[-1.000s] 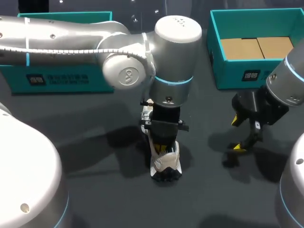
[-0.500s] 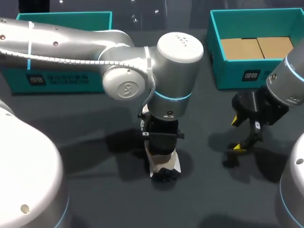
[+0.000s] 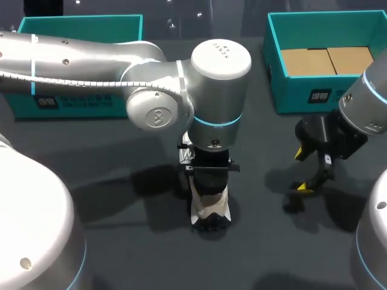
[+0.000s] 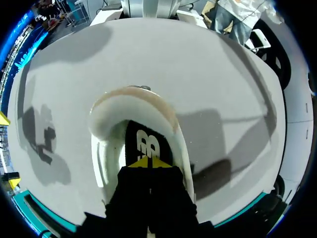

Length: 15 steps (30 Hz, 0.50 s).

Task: Take the shoe out of the shoebox, open the shoe tongue, remove and reinsert the insole, then place the shoe into the shoebox

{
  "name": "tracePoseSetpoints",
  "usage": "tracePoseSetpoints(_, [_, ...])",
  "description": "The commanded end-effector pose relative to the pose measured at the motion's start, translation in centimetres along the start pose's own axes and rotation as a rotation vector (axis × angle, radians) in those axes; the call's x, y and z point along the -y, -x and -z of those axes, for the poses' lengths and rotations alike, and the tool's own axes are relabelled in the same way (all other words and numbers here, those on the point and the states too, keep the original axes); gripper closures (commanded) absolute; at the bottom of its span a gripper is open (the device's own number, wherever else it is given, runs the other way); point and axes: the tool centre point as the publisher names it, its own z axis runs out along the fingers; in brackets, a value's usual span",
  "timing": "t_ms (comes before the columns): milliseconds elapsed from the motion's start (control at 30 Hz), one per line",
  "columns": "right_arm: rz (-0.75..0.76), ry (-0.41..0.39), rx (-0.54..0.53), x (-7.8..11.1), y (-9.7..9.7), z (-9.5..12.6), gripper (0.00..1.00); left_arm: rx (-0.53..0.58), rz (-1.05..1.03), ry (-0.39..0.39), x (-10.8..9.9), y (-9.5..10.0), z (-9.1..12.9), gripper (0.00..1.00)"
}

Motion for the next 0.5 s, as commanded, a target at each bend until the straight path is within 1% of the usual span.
tracePoseSetpoints(33, [0.0,-0.001,0.003,0.0,-0.1,0.0,0.0,-0.021,0.021,0.08,1.0,-1.1,2.6,1.0])
tracePoseSetpoints(133, [0.0,-0.001,0.003,0.0,-0.1,0.0,0.0,-0.057,0.031,0.104,0.7,-1.4,2.5,1.0])
tracePoseSetpoints(300, [0.0,-0.001,0.003,0.0,-0.1,0.0,0.0,-0.118,0.039,0.102,0.2,-1.9,1.8,1.0])
tracePoseSetpoints(500, [0.0,-0.001,0.003,0.0,-0.1,0.0,0.0,-0.16,0.051,0.075,0.0,-1.9,-0.4,1.0])
